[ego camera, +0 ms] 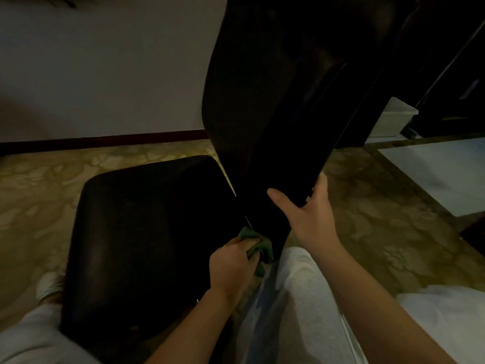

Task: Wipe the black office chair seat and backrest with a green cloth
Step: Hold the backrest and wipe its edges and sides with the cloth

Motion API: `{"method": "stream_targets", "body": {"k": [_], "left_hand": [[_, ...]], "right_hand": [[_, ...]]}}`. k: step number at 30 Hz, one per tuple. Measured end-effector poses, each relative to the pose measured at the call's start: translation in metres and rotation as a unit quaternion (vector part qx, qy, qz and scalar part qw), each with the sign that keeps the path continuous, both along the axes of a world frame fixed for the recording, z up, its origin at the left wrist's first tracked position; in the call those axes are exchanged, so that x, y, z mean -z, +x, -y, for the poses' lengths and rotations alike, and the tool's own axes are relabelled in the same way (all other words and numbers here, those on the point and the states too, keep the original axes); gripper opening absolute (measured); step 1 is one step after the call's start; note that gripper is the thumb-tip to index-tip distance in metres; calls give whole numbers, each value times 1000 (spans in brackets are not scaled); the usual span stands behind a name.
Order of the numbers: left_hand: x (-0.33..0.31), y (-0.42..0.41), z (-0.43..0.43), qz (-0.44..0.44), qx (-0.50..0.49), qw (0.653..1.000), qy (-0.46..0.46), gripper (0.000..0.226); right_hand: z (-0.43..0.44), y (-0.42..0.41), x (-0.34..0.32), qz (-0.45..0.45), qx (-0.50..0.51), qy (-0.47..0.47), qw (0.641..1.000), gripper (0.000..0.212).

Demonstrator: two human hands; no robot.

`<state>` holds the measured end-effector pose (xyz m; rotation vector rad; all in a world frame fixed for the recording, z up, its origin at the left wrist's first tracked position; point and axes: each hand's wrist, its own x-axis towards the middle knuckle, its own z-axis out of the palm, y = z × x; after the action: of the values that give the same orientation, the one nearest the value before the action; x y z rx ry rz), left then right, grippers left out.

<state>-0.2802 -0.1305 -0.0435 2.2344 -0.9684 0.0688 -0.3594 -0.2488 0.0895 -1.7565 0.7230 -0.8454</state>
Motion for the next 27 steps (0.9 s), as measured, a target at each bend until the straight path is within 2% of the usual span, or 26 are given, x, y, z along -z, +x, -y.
{"method": "stream_targets", "body": {"k": [3,5,8,13,17,21,24,27], "left_hand": [[-12,4,-10,-10,-3,1000,-2,29],[-16,9,-17,-15,-3,1000,4,31],[-17,18,-26,-14,-7,1000,14,32],[-14,32,-40,-13,-7,999,51,33],[-12,45,-53,-34,-19,997,63,32],[-9,61,-70,-45,-33,997,58,33],[-5,76,-83,-40,-46,996,71,36],[-1,91,-98,-50,-56,994,79,37]], "right_hand": [[-4,11,-1,-14,31,-61,998,83],[-4,15,-1,-10,43,-90,995,78],[1,17,3,-8,45,-98,994,75],[13,19,3,-32,48,-105,993,80],[16,25,5,-56,81,-77,992,82],[15,31,5,-106,99,-11,989,84],[11,31,13,-103,73,36,991,78],[0,33,32,-146,21,53,988,74]]}}
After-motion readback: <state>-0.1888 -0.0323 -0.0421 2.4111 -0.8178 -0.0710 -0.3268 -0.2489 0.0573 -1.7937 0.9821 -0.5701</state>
